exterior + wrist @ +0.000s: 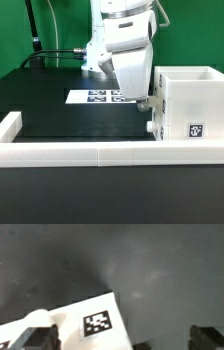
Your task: Assemble drawer
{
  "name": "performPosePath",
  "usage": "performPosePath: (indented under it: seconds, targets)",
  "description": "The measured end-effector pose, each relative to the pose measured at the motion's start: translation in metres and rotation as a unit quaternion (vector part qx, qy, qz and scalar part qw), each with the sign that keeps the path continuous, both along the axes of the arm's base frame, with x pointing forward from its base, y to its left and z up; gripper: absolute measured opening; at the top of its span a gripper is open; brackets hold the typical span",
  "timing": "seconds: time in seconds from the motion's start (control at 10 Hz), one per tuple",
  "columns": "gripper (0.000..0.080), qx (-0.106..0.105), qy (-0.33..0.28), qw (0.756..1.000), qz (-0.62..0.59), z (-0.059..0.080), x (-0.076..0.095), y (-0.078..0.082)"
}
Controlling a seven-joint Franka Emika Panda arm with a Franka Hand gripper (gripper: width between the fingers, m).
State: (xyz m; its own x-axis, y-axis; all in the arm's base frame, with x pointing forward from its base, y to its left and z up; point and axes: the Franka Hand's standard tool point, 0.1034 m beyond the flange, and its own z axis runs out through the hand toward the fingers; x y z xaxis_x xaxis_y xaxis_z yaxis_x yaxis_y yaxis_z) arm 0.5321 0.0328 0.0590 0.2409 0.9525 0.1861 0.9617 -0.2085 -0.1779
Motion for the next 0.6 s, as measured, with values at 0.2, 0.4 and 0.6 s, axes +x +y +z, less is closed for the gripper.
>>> performPosePath:
  seconds: [0.2, 0.4, 0.6]
  targets:
    - [0.0649, -0.001, 0.001, 1.000, -0.007, 0.0007, 0.0002, -0.0028]
    - [0.0649, -0.001, 0.002, 1.000, -0.007, 0.0001, -0.0002, -0.0032]
    - [0.0649, -0.001, 0.002, 1.000, -0.007, 0.0001, -0.0002, -0.0035]
